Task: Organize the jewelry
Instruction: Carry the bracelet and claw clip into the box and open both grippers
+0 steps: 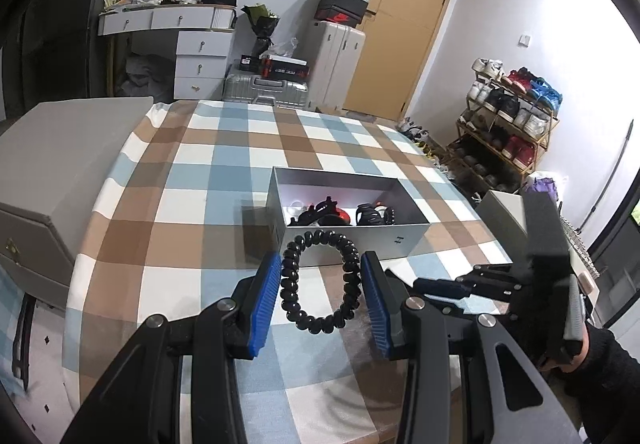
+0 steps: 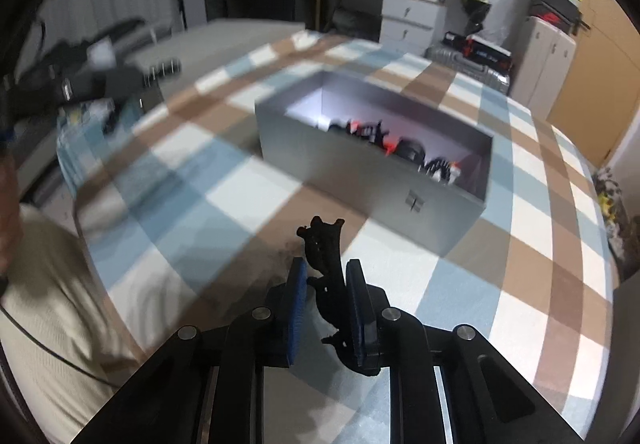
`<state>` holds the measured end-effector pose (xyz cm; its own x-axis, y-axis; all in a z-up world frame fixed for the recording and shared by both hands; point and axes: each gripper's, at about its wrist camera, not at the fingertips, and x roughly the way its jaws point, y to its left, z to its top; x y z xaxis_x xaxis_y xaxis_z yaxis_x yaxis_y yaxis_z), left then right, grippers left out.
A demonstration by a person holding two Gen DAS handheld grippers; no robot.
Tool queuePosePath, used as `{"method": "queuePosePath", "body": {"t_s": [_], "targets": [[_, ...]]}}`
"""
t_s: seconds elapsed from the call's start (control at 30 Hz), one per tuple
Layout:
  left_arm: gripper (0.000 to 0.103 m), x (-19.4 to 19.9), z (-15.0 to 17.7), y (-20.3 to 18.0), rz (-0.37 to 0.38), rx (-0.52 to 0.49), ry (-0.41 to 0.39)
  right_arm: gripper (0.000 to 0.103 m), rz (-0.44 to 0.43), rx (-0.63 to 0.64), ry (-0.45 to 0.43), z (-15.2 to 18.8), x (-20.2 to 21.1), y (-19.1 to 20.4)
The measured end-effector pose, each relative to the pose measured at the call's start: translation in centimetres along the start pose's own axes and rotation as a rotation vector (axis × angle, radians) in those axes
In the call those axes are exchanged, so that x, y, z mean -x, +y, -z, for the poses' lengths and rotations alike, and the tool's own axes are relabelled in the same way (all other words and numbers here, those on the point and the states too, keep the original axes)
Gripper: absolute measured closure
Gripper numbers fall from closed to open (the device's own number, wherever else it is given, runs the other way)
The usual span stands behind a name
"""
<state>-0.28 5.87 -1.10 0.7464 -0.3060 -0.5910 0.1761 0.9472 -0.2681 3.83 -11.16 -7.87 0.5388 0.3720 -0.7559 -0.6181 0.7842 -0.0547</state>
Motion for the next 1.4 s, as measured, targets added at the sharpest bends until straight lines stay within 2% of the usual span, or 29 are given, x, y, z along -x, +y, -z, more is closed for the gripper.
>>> {"method": "queuePosePath", "body": {"t_s": [0.17, 0.33, 0.5, 0.63, 0.8, 0.9, 1.0, 1.23, 1.4], "targets": [[0.068, -0.7, -0.4, 0.2, -0.016, 0.012, 0.016, 0.084, -0.026, -0.124, -0.098, -0.8, 2.2, -1.9], [0.068, -1.3, -2.4, -1.0, -0.038, -0.041, 0.014, 0.084, -0.055, -0.246, -0.179, -1.4, 4.2, -4.2], [0.068, -3.1, -4.6, -2.5, -0.086, -0.126, 0.012, 0.084, -0.109, -0.359, -0.194, -2.9, 4.6, -6.3], [0.068, -5.9, -5.9, -2.7, -0.077, -0.144, 0.054, 0.084, -0.108, -0.357, -0.180, -4.6, 4.1, -7.4], [0.068, -9.7, -6.8, -1.8, -0.032, -0.074, 0.135, 0.084, -0.117, -0.361, -0.176, -7.5, 3.1, -8.8], [0.068, -10.9, -6.7, -1.5, -0.012, -0.061, 0.154, 0.084, -0.112, -0.345, -0.185, -9.1, 2.1, -9.1], [0.068, -11.8, -6.0, -1.5, 0.015, -0.080, 0.183, 0.084, -0.110, -0.351, -0.191, -9.3, 0.7, -9.4], [0.068, -11.3, -5.9, -2.2, 0.070, -0.121, 0.175, 0.084, -0.130, -0.362, -0.141, -8.7, -2.0, -9.7], [0.068, -11.6, -6.1, -2.7, 0.076, -0.146, 0.165, 0.084, -0.135, -0.329, -0.115, -8.6, -3.1, -8.7]]}}
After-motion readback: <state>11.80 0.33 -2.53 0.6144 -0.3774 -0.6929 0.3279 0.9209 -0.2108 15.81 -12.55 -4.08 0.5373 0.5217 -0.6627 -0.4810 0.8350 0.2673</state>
